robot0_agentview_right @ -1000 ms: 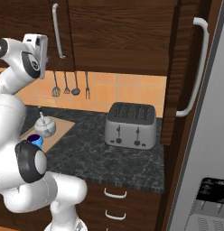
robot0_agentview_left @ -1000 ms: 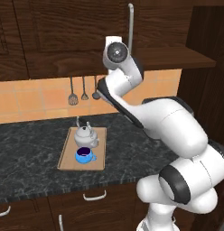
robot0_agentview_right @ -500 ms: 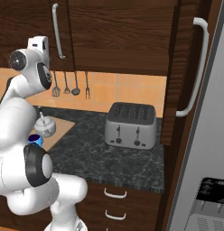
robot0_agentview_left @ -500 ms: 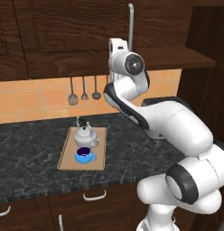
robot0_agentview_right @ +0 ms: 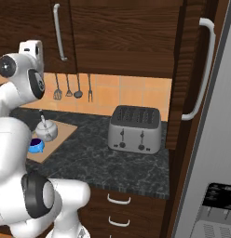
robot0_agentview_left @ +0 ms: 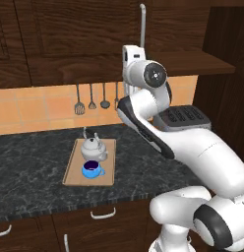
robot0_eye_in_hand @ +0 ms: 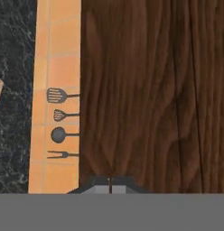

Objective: Pick the kettle from the counter and place it on the tray. Then pick the mug from the cabinet and place it on the tray. Then close the cabinet doors.

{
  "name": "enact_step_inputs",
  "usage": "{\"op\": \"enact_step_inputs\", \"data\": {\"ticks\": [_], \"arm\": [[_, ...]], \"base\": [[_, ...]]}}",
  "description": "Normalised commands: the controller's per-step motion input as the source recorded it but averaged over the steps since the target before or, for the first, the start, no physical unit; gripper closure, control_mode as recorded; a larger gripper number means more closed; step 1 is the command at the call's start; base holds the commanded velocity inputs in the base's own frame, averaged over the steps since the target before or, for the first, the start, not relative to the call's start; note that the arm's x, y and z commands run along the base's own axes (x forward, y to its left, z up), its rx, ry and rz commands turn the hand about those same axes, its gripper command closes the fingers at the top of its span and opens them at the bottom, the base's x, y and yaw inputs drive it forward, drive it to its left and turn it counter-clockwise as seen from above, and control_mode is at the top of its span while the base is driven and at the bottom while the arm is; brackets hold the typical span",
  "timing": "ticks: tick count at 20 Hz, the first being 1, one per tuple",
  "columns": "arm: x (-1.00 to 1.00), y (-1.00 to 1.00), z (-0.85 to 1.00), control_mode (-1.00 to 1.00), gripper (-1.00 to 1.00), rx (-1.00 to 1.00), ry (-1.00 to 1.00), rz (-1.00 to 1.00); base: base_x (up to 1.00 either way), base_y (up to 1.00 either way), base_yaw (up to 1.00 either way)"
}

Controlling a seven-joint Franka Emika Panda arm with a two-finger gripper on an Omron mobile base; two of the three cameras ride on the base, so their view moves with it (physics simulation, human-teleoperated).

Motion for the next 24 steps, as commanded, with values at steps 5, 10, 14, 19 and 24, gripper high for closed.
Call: {"op": "enact_step_inputs", "data": {"ticks": [5,10,14,19,24], "arm": [[-0.83,-0.45,0.00,-1.00,1.00,0.01,0.15,-0.05],[-0.24,-0.46,0.00,-1.00,1.00,0.16,0.02,-0.02],[-0.79,-0.21,0.00,-1.00,1.00,0.17,-0.03,-0.11],[-0.72,-0.27,0.00,-1.00,1.00,0.40,-0.01,-0.37],[-0.70,-0.53,0.00,-1.00,1.00,0.67,0.00,-0.46]], "base": [[0.00,0.00,0.00],[0.00,0.00,0.00],[0.00,0.00,0.00],[0.00,0.00,0.00],[0.00,0.00,0.00]]}}
